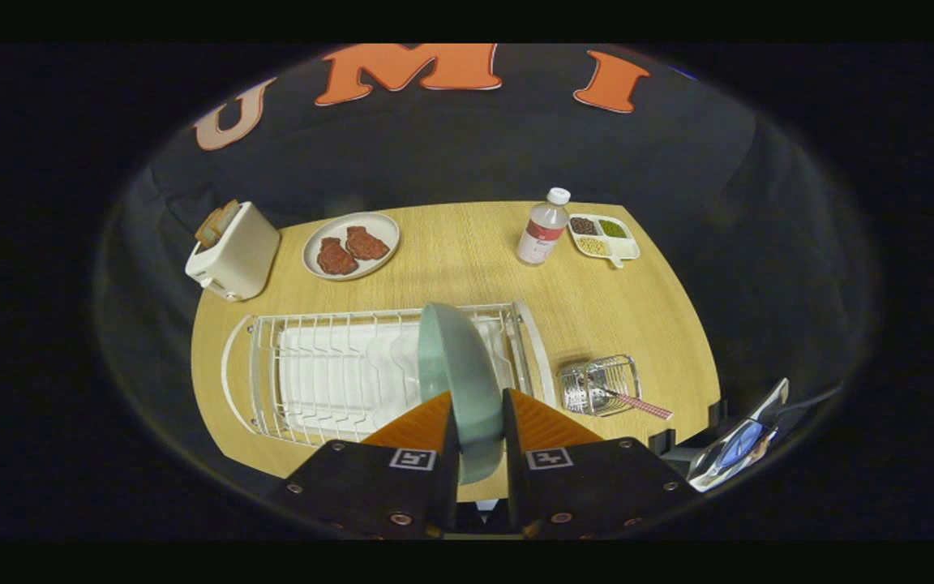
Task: Take the plate from the dish rack, then take the spoon from the basket and place it into the plate.
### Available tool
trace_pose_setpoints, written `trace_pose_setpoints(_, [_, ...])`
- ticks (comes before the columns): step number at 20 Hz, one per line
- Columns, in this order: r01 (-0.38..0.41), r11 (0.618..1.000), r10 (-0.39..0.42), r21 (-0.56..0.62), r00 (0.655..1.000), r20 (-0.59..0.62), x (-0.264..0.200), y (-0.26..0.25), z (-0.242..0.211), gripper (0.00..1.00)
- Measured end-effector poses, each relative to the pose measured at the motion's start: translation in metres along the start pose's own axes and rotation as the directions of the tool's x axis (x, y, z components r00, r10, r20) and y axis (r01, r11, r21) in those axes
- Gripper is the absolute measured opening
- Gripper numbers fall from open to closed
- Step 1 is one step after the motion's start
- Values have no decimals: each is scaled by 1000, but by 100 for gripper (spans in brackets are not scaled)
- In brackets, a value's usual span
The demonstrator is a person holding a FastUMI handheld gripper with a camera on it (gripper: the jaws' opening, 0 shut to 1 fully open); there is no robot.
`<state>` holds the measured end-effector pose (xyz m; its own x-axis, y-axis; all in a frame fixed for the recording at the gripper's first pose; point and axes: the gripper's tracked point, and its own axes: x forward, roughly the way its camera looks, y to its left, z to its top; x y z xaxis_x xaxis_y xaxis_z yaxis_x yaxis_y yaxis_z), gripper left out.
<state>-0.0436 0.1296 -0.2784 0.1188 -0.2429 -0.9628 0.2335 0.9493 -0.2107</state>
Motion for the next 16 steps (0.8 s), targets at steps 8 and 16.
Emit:
trace_pose_setpoints(8, [-131, 982, 132, 134, 991, 0, -11, -27, -22, 17])
trace_pose_setpoints(16, [-306, 913, 323, 270, 946, -18, -20, -87, -86, 17])
